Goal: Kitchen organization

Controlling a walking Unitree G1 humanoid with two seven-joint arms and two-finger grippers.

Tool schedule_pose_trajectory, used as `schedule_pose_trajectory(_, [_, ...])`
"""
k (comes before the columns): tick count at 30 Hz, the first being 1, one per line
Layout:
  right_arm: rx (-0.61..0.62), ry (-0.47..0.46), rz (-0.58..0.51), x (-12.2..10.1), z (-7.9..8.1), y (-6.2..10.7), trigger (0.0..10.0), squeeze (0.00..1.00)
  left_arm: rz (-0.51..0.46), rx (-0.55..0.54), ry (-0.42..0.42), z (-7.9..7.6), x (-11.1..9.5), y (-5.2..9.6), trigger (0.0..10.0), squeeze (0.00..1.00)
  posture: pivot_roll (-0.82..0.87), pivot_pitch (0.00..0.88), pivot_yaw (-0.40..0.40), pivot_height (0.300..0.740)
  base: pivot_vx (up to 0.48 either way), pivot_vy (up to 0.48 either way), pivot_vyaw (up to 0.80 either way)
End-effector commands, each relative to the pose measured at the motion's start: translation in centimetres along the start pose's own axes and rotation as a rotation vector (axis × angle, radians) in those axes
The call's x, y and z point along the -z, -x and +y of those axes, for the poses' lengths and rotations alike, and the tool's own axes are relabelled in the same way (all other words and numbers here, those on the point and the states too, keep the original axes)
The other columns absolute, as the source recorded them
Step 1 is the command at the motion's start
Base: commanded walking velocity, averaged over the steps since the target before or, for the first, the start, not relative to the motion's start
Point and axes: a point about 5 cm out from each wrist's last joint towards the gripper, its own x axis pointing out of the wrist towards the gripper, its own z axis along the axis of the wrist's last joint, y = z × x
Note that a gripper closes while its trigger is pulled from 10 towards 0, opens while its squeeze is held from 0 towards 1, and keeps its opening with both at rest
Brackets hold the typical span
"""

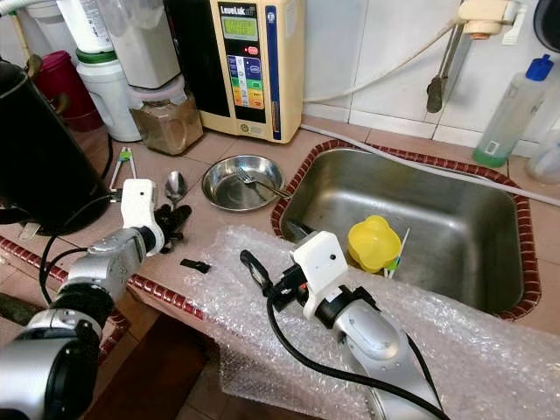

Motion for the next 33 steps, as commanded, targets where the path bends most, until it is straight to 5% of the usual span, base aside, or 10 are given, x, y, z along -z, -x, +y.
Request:
schedule_pose_trajectory(1, [0.002,0.005,-0.014,-0.2,-0.1,-0.1,10.0,0.00,0.193,0.093,0.003,-2.3,5.1,0.2,0.0,0.00,-0.07,0.064,0.100,0.740,0.000,0.000,0.00])
schedule_pose_trajectory(15, [-0.089,-0.020,-0.015,-0.3,0.3,0.0,10.0,0.00,0.140,0.055,-0.033,-2.7,5.7,0.7,0.0,0.00,-0.07,0.063,0.099,0.740,0.000,0.000,0.00])
schedule_pose_trajectory(33, [-0.097,-0.004,0.005,0.0,0.5,0.0,10.0,0.00,0.102,-0.368,-0.053,1.9,6.9,3.1,0.0,0.00,-0.05,0.063,0.093,0.740,0.000,0.000,0.00])
